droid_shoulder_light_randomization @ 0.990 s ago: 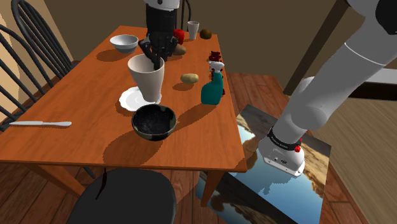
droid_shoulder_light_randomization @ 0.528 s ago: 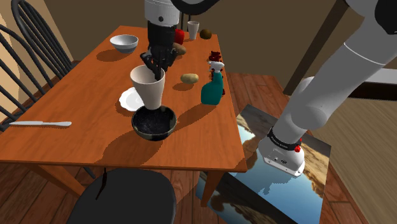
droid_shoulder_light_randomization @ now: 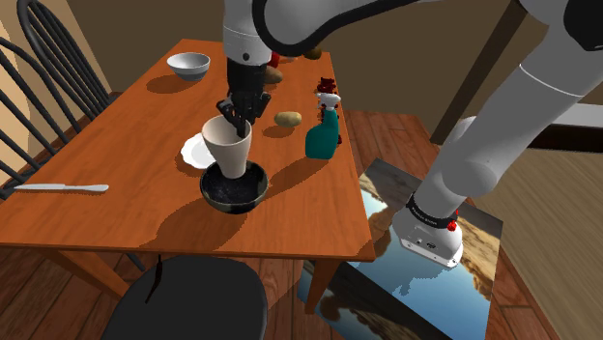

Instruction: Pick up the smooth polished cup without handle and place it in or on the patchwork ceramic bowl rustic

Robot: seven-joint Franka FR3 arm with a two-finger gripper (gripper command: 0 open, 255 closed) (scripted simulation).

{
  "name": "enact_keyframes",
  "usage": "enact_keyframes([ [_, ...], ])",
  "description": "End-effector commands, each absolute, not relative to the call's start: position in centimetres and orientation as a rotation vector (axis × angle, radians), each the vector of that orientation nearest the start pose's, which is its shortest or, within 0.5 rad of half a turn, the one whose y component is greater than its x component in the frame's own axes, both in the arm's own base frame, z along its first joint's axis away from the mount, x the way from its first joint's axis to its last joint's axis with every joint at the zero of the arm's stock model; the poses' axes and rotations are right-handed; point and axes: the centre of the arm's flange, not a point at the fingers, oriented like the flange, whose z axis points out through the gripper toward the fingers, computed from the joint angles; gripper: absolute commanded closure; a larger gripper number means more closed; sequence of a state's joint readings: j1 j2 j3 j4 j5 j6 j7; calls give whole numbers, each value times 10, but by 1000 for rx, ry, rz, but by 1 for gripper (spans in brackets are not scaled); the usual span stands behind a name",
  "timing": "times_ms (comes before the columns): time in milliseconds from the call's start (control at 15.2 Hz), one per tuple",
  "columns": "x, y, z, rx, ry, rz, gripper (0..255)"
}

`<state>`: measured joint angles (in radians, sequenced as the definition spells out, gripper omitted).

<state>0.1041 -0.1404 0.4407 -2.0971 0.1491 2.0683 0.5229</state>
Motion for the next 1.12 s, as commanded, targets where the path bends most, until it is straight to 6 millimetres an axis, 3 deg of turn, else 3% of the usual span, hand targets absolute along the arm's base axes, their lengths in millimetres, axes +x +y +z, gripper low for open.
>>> enact_keyframes([
  [0,441,285,476,-3025,66,-74,255],
  [594,441,285,468,-3025,66,-74,255],
  [660,441,285,468,-3025,66,-74,0],
  [990,441,285,468,-3025,66,-74,0],
  [1056,440,284,481,-3025,66,-74,0],
])
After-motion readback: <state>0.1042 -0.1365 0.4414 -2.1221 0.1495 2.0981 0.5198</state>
